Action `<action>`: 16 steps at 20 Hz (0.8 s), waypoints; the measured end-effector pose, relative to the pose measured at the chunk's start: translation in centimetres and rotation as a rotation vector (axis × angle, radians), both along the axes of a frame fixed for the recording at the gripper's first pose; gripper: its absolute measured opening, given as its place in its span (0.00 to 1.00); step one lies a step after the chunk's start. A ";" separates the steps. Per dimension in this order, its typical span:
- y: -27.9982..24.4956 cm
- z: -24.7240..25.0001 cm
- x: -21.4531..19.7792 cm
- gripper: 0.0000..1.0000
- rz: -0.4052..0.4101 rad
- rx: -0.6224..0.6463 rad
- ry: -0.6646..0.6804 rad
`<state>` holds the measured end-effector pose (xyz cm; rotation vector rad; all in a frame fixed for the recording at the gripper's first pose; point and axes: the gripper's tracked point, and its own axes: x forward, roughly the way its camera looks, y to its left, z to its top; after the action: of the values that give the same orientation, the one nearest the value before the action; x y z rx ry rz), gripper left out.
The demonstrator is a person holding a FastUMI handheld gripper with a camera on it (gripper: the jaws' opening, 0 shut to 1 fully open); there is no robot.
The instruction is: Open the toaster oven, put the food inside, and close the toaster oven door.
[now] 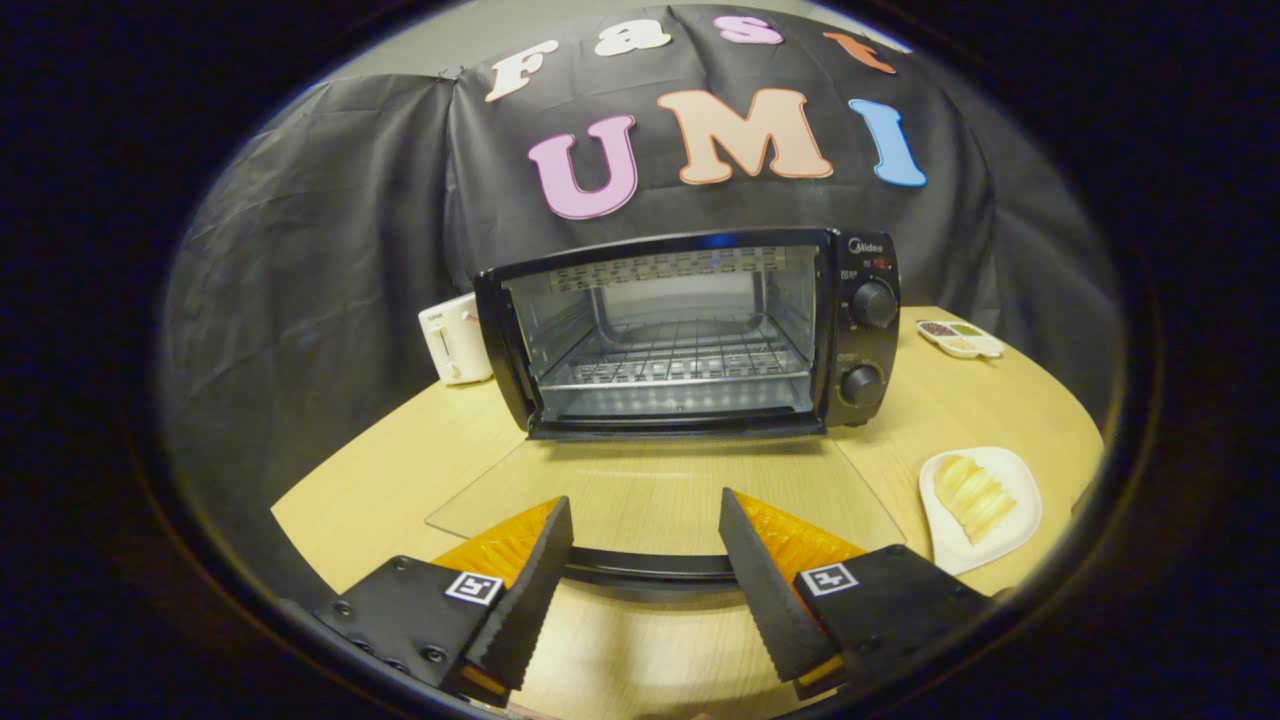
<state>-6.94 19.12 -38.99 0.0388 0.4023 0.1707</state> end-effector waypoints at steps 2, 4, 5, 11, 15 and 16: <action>0.0 -1.2 0.0 0.93 0.005 -0.026 0.020; 0.0 -1.0 0.2 0.93 0.009 -0.064 0.000; 0.1 -1.2 0.0 0.92 0.010 -0.075 0.002; 0.6 -0.2 -0.7 0.98 0.056 -0.032 0.038; -0.6 2.6 -1.5 0.98 0.064 -0.016 0.000; -1.4 3.3 -1.7 0.98 0.058 -0.020 -0.012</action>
<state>-8.69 17.76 -35.67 0.0061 0.3936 0.2239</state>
